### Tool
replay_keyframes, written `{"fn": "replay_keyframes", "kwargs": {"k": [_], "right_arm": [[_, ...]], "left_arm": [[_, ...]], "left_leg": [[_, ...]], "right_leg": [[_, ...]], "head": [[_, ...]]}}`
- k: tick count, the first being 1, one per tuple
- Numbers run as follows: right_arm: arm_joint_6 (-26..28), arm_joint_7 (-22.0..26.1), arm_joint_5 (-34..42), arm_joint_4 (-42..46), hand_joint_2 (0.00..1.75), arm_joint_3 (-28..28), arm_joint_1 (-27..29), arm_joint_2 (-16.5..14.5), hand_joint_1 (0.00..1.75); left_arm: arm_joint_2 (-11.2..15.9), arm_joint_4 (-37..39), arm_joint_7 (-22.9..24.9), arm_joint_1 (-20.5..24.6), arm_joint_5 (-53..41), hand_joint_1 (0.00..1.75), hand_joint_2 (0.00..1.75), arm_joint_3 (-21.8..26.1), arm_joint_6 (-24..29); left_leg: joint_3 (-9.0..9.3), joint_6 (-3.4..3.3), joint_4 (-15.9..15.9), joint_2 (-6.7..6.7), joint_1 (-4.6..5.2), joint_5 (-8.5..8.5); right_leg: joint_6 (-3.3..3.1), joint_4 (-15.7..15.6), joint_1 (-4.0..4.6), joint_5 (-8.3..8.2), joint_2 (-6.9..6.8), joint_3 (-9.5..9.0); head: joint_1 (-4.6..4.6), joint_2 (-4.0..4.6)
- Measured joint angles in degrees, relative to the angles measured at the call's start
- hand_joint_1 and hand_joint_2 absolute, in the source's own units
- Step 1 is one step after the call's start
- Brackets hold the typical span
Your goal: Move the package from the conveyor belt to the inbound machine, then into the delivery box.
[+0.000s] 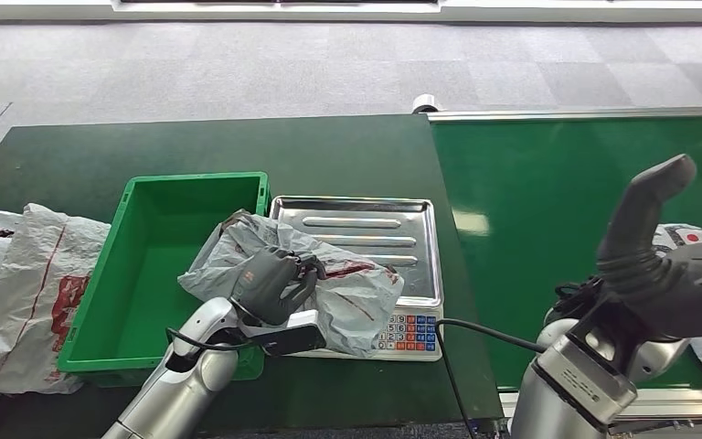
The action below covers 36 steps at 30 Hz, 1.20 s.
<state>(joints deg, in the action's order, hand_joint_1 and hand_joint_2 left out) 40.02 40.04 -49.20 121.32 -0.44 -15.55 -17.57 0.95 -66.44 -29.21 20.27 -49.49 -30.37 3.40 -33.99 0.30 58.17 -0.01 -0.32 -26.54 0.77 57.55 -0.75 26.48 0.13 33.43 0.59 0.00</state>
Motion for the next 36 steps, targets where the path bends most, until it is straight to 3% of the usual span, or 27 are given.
{"fn": "replay_keyframes", "kwargs": {"k": [4,9,12,20,23,25,27,29,30,33,35,36], "right_arm": [[0.00,0.00,0.28,-0.16,1.75,0.01,0.01,0.00,0.00],[0.00,0.00,0.95,-0.67,1.75,0.17,0.06,0.00,0.00],[0.00,0.00,1.02,-1.14,1.75,0.28,0.08,0.00,0.00],[0.00,0.00,1.04,-2.01,1.75,0.61,0.13,0.00,0.00],[0.00,-0.01,1.22,-2.35,1.75,0.69,0.15,0.00,0.00],[0.00,-0.01,1.38,-2.68,1.75,0.82,0.17,0.00,0.00],[0.00,0.00,1.51,-3.03,1.75,1.01,0.20,0.00,0.00],[0.00,0.00,1.58,-3.35,1.75,1.22,0.23,0.00,0.00],[0.00,0.00,1.58,-3.48,1.75,1.32,0.24,0.00,0.00],[0.02,0.00,1.53,-3.75,1.75,1.54,0.28,0.01,0.00],[0.03,0.00,1.47,-3.86,1.75,1.57,0.28,0.02,0.00],[0.03,0.00,1.43,-3.89,1.75,1.58,0.28,0.02,0.00]], "left_arm": [[0.15,-1.26,1.01,-0.53,-0.08,1.75,1.75,0.51,5.26],[-1.16,-7.67,4.17,-2.54,-1.36,1.75,1.75,6.04,26.95],[-2.33,-11.10,5.96,-3.85,-6.92,1.75,1.75,10.02,34.76],[-4.56,-15.24,7.80,-5.51,-12.89,1.75,1.75,15.62,36.57],[-6.36,-16.83,11.13,-6.18,-24.62,1.75,1.75,18.38,36.58],[-7.28,-18.24,14.86,-6.47,-34.58,1.75,1.75,20.63,36.60],[-6.50,-19.45,19.90,-6.47,-38.87,1.75,1.75,21.89,36.63],[-3.86,-20.22,27.18,-5.96,-39.63,1.75,1.75,22.12,36.65],[-1.76,-20.08,32.47,-5.01,-39.70,1.60,1.75,21.45,36.66],[5.77,-16.94,54.11,1.49,-39.80,0.94,1.75,14.09,36.66],[9.68,-13.88,61.51,5.38,-39.82,0.87,1.75,6.04,36.66],[11.00,-12.51,61.61,6.47,-39.82,0.87,1.75,2.29,36.65]], "left_leg": [[-0.03,0.00,0.00,0.00,0.00,0.00],[-0.07,0.01,0.00,-0.01,0.00,-0.01],[-0.08,0.01,0.00,0.01,0.00,-0.01],[-0.08,0.00,0.00,0.01,0.00,-0.01],[-0.09,0.00,0.00,0.00,0.00,-0.01],[-0.09,0.01,0.00,0.00,0.00,-0.01],[-0.09,0.01,0.00,-0.01,-0.01,-0.01],[-0.06,0.05,0.00,-0.02,-0.03,0.00],[-0.06,0.08,0.00,-0.02,-0.05,0.02],[-0.16,0.24,0.00,0.07,-0.15,0.15],[-0.14,0.27,-0.04,0.15,-0.20,0.19],[-0.12,0.27,-0.05,0.12,-0.22,0.19]], "right_leg": [[0.00,0.00,0.00,0.00,0.01,0.04],[0.00,0.00,0.00,0.01,0.02,0.11],[-0.01,0.00,0.01,0.02,0.00,0.10],[-0.02,-0.01,0.00,0.02,0.00,0.09],[-0.02,-0.01,0.00,0.02,0.01,0.09],[-0.02,-0.01,0.00,0.02,0.00,0.09],[-0.02,0.00,0.02,0.02,0.01,0.11],[-0.05,0.00,0.05,0.03,0.02,0.20],[-0.07,0.00,0.09,0.04,0.02,0.27],[-0.21,0.01,0.23,-0.01,-0.07,0.33],[-0.27,0.04,0.23,-0.04,-0.14,0.18],[-0.30,0.05,0.22,-0.06,-0.12,0.16]], "head": [[0.00,0.00],[0.00,0.00],[0.00,0.00],[-0.01,0.00],[-0.01,0.00],[-0.01,0.00],[-0.01,0.00],[0.00,0.00],[0.00,0.00],[0.00,0.00],[-0.01,0.00],[-0.03,0.00]]}}
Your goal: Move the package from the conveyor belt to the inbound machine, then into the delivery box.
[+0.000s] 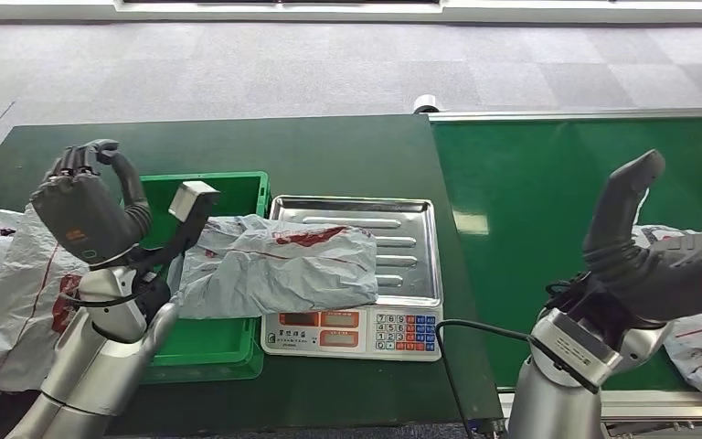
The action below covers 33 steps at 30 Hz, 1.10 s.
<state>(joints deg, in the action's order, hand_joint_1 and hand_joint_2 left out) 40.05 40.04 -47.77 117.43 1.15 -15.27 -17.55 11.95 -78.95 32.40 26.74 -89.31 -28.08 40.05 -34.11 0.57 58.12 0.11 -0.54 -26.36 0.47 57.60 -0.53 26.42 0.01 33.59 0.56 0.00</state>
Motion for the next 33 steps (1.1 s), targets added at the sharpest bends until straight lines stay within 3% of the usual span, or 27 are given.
{"fn": "replay_keyframes", "kwargs": {"k": [4,8,11,14,16,19,21,23,28,33], "right_arm": [[0.01,-0.01,-0.11,-0.02,1.75,0.02,0.01,0.00,0.00],[0.01,0.00,-0.17,-0.04,1.75,0.03,0.02,0.00,0.00],[0.01,0.00,-0.24,-0.07,1.75,0.05,0.02,0.00,0.00],[0.01,0.00,-0.27,-0.30,1.75,0.21,0.03,0.01,0.00],[-0.01,0.00,-0.26,-0.61,1.75,0.34,0.04,0.02,0.00],[-0.01,-0.01,-0.23,-1.40,1.75,0.41,0.03,0.02,0.00],[-0.01,-0.02,-0.19,-1.97,1.75,0.45,0.02,0.02,0.00],[-0.01,0.00,-0.18,-2.43,1.75,0.47,0.00,0.02,0.00],[-0.01,-0.01,-0.09,-3.19,1.75,0.47,-0.02,0.02,0.00],[-0.01,0.00,-0.11,-3.79,1.75,0.47,-0.05,0.02,0.00]], "left_arm": [[3.24,3.82,-0.01,2.55,0.04,0.87,1.75,-8.32,0.01],[5.09,5.91,-0.01,4.23,0.04,0.02,1.75,-12.09,0.01],[5.19,6.47,-0.13,4.12,0.16,0.00,1.75,-13.47,0.01],[1.99,5.09,-3.67,0.72,6.24,0.00,1.75,-11.99,-0.38],[-2.24,4.57,-13.55,-2.56,19.76,0.00,1.75,-8.10,-3.68],[-6.69,3.99,-41.77,-6.21,40.97,0.00,1.75,-3.27,-13.13],[-8.08,3.53,-58.27,-7.80,42.99,0.00,1.75,-1.90,-17.82],[-9.22,3.35,-64.93,-8.94,40.17,0.00,1.75,-1.32,-20.71],[-10.65,3.17,-56.94,-10.35,38.21,0.00,1.75,-0.60,-23.01],[-10.98,3.82,-58.47,-10.67,37.33,0.00,1.75,-0.51,-28.24]], "left_leg": [[-0.02,0.01,0.02,-0.37,0.04,-0.03],[-0.03,0.01,0.02,-0.27,0.04,-0.03],[-0.03,0.02,0.01,-0.27,0.04,-0.04],[-0.02,-0.03,0.00,-0.30,0.08,-0.08],[-0.05,-0.07,0.01,-0.28,0.09,-0.11],[-0.09,-0.11,0.02,-0.31,0.11,-0.14],[-0.10,-0.12,0.03,-0.25,0.13,-0.14],[-0.10,-0.12,0.03,-0.15,0.13,-0.14],[-0.09,-0.10,0.02,-0.13,0.12,-0.13],[-0.08,-0.10,0.01,-0.12,0.09,-0.12]], "right_leg": [[-0.05,0.00,-0.04,-0.11,0.29,0.16],[-0.05,0.00,-0.03,-0.08,0.23,0.16],[-0.06,0.00,-0.03,-0.07,0.22,0.16],[-0.04,-0.02,-0.07,-0.04,0.26,0.17],[-0.01,-0.03,-0.09,-0.01,0.25,0.15],[0.03,-0.05,-0.10,-0.02,0.26,0.17],[0.05,-0.05,-0.11,-0.01,0.20,0.16],[0.07,-0.05,-0.11,0.01,0.13,0.12],[0.07,-0.04,-0.08,0.03,0.11,0.13],[0.06,-0.03,-0.07,0.03,0.11,0.12]], "head": [[-0.03,0.00],[-0.02,0.00],[-0.02,0.00],[-0.01,0.00],[-0.03,0.00],[-0.02,0.00],[-0.02,0.00],[-0.03,0.00],[-0.01,0.00],[-0.02,0.00]]}}
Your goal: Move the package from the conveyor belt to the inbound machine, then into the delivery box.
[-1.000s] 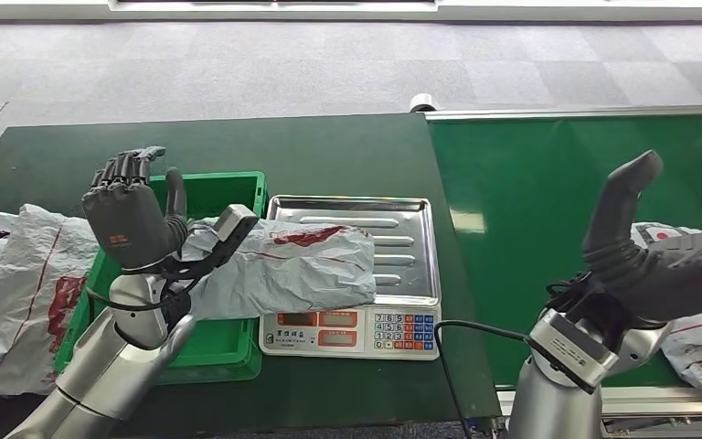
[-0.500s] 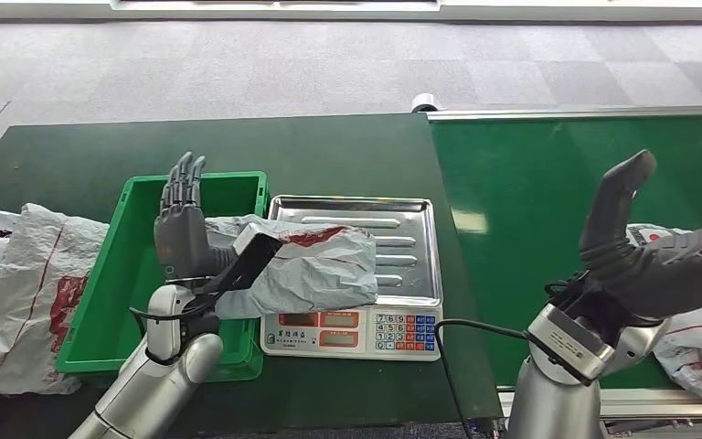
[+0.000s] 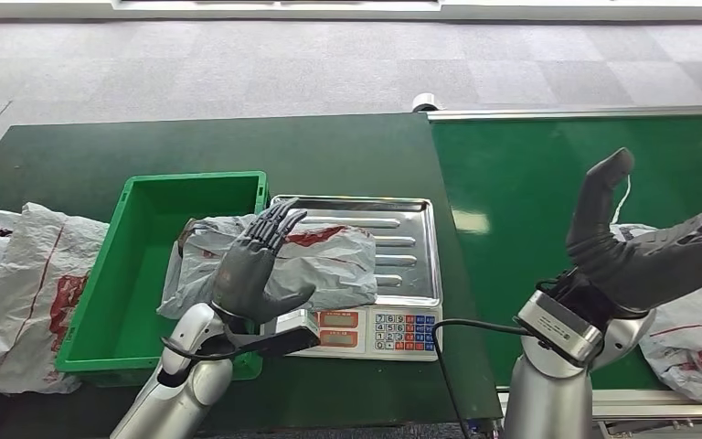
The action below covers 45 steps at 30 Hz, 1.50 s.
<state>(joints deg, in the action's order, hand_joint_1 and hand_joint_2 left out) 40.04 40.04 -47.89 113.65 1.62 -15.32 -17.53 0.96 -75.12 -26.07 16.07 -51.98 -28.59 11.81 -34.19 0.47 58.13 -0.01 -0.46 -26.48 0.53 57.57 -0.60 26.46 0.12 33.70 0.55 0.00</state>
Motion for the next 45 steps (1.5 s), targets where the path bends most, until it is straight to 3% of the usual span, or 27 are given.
{"fn": "replay_keyframes", "kwargs": {"k": [9,15,21,22,25,26,36,45], "right_arm": [[0.00,0.00,-0.18,-0.90,1.75,0.28,-0.03,0.00,0.00],[0.00,-0.05,-0.26,-1.31,1.75,0.43,-0.03,0.00,0.00],[0.00,-0.10,-0.31,-1.77,1.75,0.44,-0.04,0.00,0.00],[0.00,-0.09,-0.31,-1.86,1.75,0.44,-0.05,0.00,0.00],[0.00,-0.09,-0.30,-2.05,1.75,0.44,-0.06,0.00,0.00],[0.00,-0.09,-0.30,-2.12,1.75,0.44,-0.07,0.00,0.00],[0.00,-0.09,-0.26,-2.37,1.75,0.44,-0.05,0.00,0.00],[0.00,-0.09,0.31,-2.37,1.75,0.44,-0.01,0.00,0.00]], "left_arm": [[-0.01,4.33,-6.29,1.50,3.55,0.00,1.75,-0.68,-14.07],[0.00,5.90,-7.18,2.18,4.54,0.00,1.75,-0.78,-15.74],[0.34,5.90,-11.42,2.63,8.24,0.00,1.75,-0.79,-23.08],[0.53,5.66,-11.16,2.62,8.36,0.10,1.75,-0.79,-23.45],[1.16,4.84,-10.33,2.56,8.38,1.41,1.75,-0.79,-23.99],[1.33,4.60,-10.11,2.51,8.37,1.75,1.75,-0.79,-24.09],[1.92,3.41,-8.41,1.98,7.62,1.75,1.75,-0.79,-23.52],[2.14,0.78,-7.28,1.11,7.40,1.75,1.75,-0.45,-19.32]], "left_leg": [[0.00,0.00,0.00,0.00,0.01,0.00],[0.00,0.00,0.00,0.00,0.01,0.00],[0.02,0.00,-0.01,0.01,0.01,0.00],[0.02,0.00,-0.01,0.00,0.01,0.00],[0.02,0.00,0.00,0.01,0.01,0.01],[0.02,0.00,0.00,0.01,0.01,0.01],[0.01,0.00,0.00,0.01,0.01,0.00],[0.02,0.00,0.00,0.00,0.01,0.00]], "right_leg": [[0.00,0.00,-0.02,0.00,0.00,0.00],[0.00,0.00,-0.01,0.00,-0.01,-0.01],[0.00,0.00,-0.01,0.00,-0.01,-0.04],[0.00,0.00,-0.01,0.00,-0.01,-0.04],[0.00,0.00,-0.01,0.00,-0.02,-0.05],[0.00,0.01,-0.01,0.00,-0.02,-0.05],[0.00,0.00,-0.01,0.00,-0.02,-0.03],[0.00,0.00,-0.01,0.00,-0.01,-0.03]], "head": [[-0.01,0.00],[0.00,0.00],[-0.01,0.00],[0.00,0.00],[0.00,0.00],[-0.01,0.00],[0.00,0.00],[0.00,0.00]]}}
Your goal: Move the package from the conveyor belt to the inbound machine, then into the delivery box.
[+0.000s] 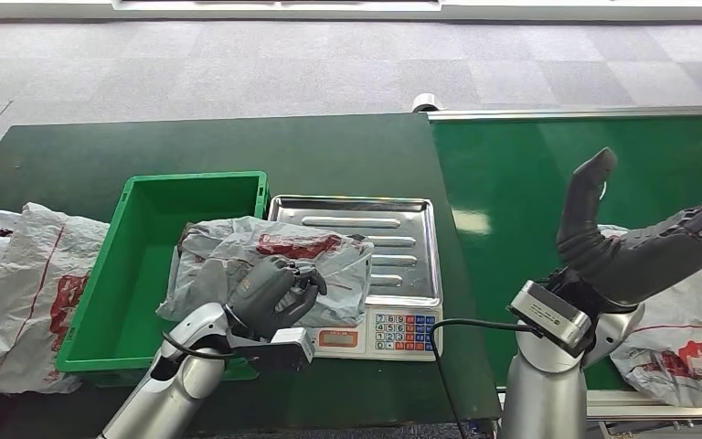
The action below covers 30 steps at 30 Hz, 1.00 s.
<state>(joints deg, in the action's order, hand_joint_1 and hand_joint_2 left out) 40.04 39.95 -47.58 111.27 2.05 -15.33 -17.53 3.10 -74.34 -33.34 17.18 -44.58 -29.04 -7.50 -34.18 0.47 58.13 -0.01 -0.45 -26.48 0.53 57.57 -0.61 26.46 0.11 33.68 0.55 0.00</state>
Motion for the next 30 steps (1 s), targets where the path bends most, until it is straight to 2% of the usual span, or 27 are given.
{"fn": "replay_keyframes", "kwargs": {"k": [15,17,18,20,22,24,26,30], "right_arm": [[0.00,0.00,0.42,-0.37,1.75,0.00,0.04,0.00,0.00],[0.00,0.00,0.39,-0.43,1.75,0.01,0.07,0.00,0.00],[0.00,0.00,0.33,-0.46,1.75,0.04,0.10,0.00,0.00],[0.02,-0.10,0.03,-0.48,1.75,0.21,0.22,0.00,0.00],[0.05,-0.60,-0.48,-0.47,1.75,0.39,0.34,0.00,0.00],[0.07,-1.08,-0.90,-0.45,1.75,0.51,0.39,0.00,0.00],[0.07,-1.18,-1.06,-0.44,1.75,0.59,0.41,0.00,0.00],[0.07,-1.54,-1.39,-0.43,1.75,0.67,0.42,0.00,0.00]], "left_arm": [[0.26,-0.65,2.17,-0.97,-2.36,1.75,1.75,0.70,2.53],[0.24,-0.79,3.12,-1.14,-3.81,1.75,1.75,0.93,5.16],[0.16,-0.90,4.46,-1.19,-5.75,1.75,1.75,1.20,8.14],[-0.19,-1.04,11.15,-1.10,-14.21,1.75,1.75,2.13,17.57],[-0.59,-0.86,24.04,-0.59,-29.01,1.75,1.75,3.32,27.23],[-0.74,-0.54,36.39,0.18,-41.47,1.75,1.75,4.24,32.50],[-0.78,-0.21,40.67,0.72,-44.95,1.75,1.75,4.81,33.76],[-0.77,0.37,41.28,1.04,-44.71,1.75,1.75,5.36,34.04]], "left_leg": [[0.00,0.00,0.00,0.00,0.00,0.00],[0.00,0.00,0.00,0.00,0.00,0.00],[0.00,0.00,0.00,0.00,0.00,0.00],[0.00,0.00,0.00,-0.01,0.00,0.00],[0.01,0.00,0.00,-0.01,0.00,0.00],[0.02,0.00,0.00,-0.01,0.00,0.01],[0.03,0.00,0.00,-0.01,0.00,0.01],[0.03,0.00,0.00,-0.02,0.00,0.00]], "right_leg": [[0.00,0.00,0.00,0.00,0.00,0.00],[0.00,0.00,0.00,0.00,0.00,0.02],[0.00,0.00,0.00,0.00,0.00,0.03],[0.00,0.00,0.00,0.00,0.01,0.04],[0.00,0.00,0.00,0.00,0.01,0.04],[0.00,0.00,0.00,0.00,0.01,0.03],[0.00,0.00,0.00,0.00,0.01,0.01],[0.00,0.00,0.00,0.00,0.05,0.03]], "head": [[0.00,0.00],[0.00,0.00],[0.00,0.00],[-0.01,0.00],[-0.01,0.00],[0.00,0.00],[-0.01,0.00],[-0.01,0.00]]}}
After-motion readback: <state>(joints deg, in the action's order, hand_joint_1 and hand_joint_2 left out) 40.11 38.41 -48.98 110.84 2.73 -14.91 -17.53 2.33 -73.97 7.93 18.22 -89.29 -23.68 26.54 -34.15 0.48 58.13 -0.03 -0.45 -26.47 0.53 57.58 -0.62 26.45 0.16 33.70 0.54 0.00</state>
